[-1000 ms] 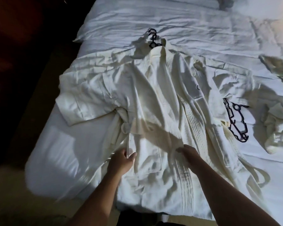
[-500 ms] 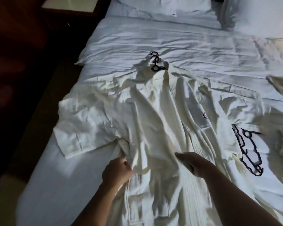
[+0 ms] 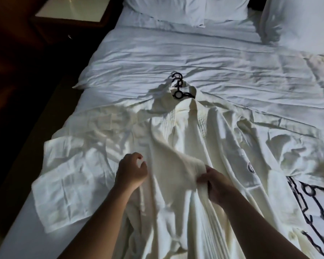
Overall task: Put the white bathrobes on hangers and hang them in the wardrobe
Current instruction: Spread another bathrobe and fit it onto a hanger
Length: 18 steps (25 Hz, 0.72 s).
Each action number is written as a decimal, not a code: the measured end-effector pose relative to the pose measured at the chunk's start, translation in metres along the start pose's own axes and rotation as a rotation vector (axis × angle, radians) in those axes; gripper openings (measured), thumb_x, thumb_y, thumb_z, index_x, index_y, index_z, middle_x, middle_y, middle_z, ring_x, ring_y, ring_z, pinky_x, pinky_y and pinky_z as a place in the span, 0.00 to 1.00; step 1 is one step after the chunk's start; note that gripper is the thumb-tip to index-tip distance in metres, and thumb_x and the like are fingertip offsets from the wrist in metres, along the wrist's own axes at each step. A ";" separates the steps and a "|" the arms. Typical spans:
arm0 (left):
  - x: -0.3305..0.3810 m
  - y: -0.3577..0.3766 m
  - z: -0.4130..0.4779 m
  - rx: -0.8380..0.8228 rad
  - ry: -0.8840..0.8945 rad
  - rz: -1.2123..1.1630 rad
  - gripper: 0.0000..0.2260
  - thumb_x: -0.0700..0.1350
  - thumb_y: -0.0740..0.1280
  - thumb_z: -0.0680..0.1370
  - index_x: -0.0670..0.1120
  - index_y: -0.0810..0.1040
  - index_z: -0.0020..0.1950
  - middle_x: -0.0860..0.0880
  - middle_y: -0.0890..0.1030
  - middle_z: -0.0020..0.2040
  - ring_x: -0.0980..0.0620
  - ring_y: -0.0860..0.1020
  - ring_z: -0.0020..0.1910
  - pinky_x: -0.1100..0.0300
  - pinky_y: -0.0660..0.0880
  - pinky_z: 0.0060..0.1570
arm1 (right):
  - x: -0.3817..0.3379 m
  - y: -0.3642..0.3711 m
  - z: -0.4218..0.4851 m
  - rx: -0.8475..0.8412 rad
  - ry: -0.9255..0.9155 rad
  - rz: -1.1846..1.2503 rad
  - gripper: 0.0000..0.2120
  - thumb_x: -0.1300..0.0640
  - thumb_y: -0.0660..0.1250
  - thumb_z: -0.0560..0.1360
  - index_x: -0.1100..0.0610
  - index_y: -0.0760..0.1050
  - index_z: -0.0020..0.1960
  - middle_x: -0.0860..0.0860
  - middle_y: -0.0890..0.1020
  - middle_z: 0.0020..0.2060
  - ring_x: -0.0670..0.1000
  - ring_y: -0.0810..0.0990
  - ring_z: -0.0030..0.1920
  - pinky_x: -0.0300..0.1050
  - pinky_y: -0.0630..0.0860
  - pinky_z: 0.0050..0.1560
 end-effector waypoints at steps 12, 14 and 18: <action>-0.003 0.017 0.205 -0.011 0.123 0.210 0.17 0.66 0.64 0.76 0.55 0.79 0.53 0.51 0.84 0.52 0.43 0.81 0.57 0.51 0.76 0.56 | -0.071 0.034 0.135 -0.105 -0.127 -0.023 0.26 0.75 0.52 0.68 0.68 0.77 0.62 0.65 0.82 0.44 0.61 0.83 0.38 0.49 0.81 0.36; -0.014 0.024 0.215 -0.005 0.063 0.033 0.18 0.68 0.62 0.74 0.53 0.76 0.41 0.53 0.81 0.39 0.43 0.82 0.48 0.51 0.77 0.50 | -0.078 0.038 0.146 -0.178 -0.098 -0.042 0.21 0.69 0.57 0.71 0.68 0.78 0.61 0.64 0.82 0.45 0.62 0.83 0.40 0.49 0.81 0.39; -0.034 0.039 0.225 0.044 0.045 -0.221 0.16 0.62 0.65 0.77 0.51 0.78 0.42 0.52 0.81 0.36 0.49 0.81 0.40 0.50 0.78 0.47 | -0.092 0.048 0.188 -0.127 -0.137 -0.248 0.13 0.66 0.67 0.77 0.70 0.80 0.59 0.65 0.85 0.48 0.62 0.85 0.44 0.51 0.83 0.45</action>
Point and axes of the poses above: each hand's wrist, its own z-axis towards the middle knuckle, its own y-axis out of the palm, x = y × z, the point moved 1 cm from there along z, towards the middle knuckle
